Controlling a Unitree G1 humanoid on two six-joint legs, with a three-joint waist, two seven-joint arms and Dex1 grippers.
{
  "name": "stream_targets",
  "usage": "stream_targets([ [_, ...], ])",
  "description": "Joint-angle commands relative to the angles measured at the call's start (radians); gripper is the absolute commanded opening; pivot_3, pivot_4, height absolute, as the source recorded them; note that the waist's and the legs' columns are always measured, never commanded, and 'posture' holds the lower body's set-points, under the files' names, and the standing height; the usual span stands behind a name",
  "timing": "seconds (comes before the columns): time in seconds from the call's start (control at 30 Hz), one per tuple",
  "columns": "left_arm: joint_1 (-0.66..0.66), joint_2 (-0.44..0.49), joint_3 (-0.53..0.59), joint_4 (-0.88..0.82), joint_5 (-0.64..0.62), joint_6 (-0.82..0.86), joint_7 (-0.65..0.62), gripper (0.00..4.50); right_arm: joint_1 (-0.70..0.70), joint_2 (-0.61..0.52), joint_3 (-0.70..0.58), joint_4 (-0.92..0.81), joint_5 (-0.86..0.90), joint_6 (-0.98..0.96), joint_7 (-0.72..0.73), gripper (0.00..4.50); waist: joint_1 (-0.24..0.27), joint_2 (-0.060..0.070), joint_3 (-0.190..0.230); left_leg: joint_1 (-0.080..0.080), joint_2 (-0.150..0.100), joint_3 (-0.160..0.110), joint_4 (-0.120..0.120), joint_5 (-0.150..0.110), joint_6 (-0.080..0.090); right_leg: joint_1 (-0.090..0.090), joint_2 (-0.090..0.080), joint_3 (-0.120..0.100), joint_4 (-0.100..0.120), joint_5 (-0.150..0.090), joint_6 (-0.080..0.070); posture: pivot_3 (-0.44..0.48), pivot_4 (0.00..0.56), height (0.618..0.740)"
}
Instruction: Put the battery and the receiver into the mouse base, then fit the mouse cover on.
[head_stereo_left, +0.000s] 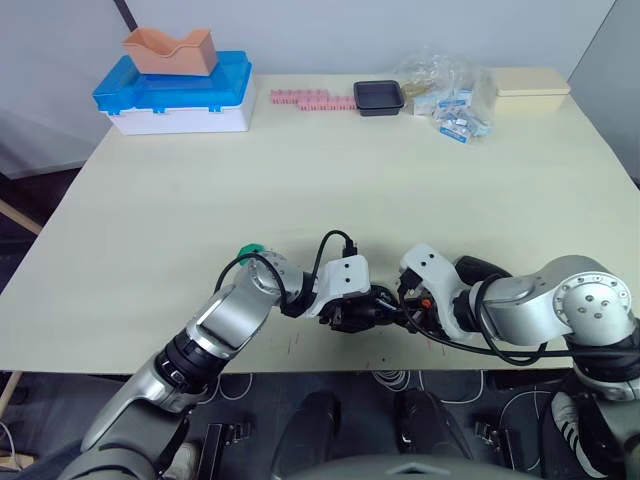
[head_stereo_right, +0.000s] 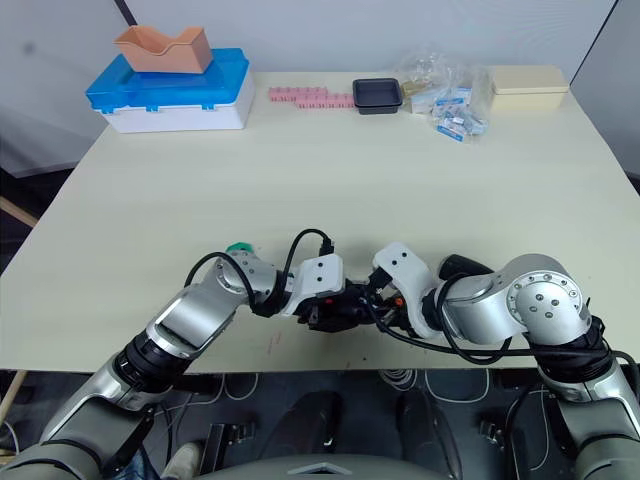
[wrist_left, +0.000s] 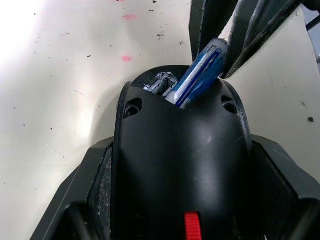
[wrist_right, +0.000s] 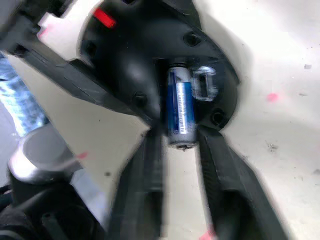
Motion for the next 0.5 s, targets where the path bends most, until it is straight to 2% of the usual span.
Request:
stream_targets([
  [0.03, 0.005, -0.013, -0.034, 0.000, -0.001, -0.004, -0.008, 2.95, -0.014, -0.061, 0.029, -0.013, 0.069, -0.066, -0.031, 2.85, 0.001, 0.000, 0.000, 0.000, 0.000, 0.000, 0.000, 0.000, 0.000, 0.000, 0.000, 0.000, 0.000, 0.000, 0.000, 0.000, 0.150, 0.740],
  [0.23, 0.006, -0.014, -0.034, 0.005, 0.001, -0.008, -0.008, 2.95, -0.011, -0.191, 0.022, -0.077, 0.085, -0.129, 0.044, 2.85, 0.003, 0.000, 0.000, -0.002, -0.001, 0.000, 0.000, 0.000, 0.000, -0.001, -0.001, 0.000, -0.002, 0.000, -0.001, 0.000, 0.150, 0.740],
  [0.33, 0.004, -0.015, -0.034, 0.009, 0.001, -0.012, -0.008, 2.95, 0.026, -0.238, -0.006, -0.141, 0.013, -0.151, 0.143, 2.85, 0.005, 0.000, 0.000, -0.003, -0.001, -0.002, 0.000, 0.000, 0.000, -0.001, -0.001, -0.001, -0.002, 0.000, 0.000, 0.000, 0.150, 0.740],
  [0.5, -0.002, -0.017, -0.033, 0.022, 0.001, -0.017, -0.011, 2.95, 0.140, -0.291, -0.071, -0.253, -0.255, -0.284, 0.408, 2.85, 0.005, 0.000, 0.000, -0.004, -0.001, -0.002, 0.000, 0.000, 0.000, -0.002, -0.001, -0.002, -0.002, -0.002, 0.003, 0.000, 0.150, 0.740],
])
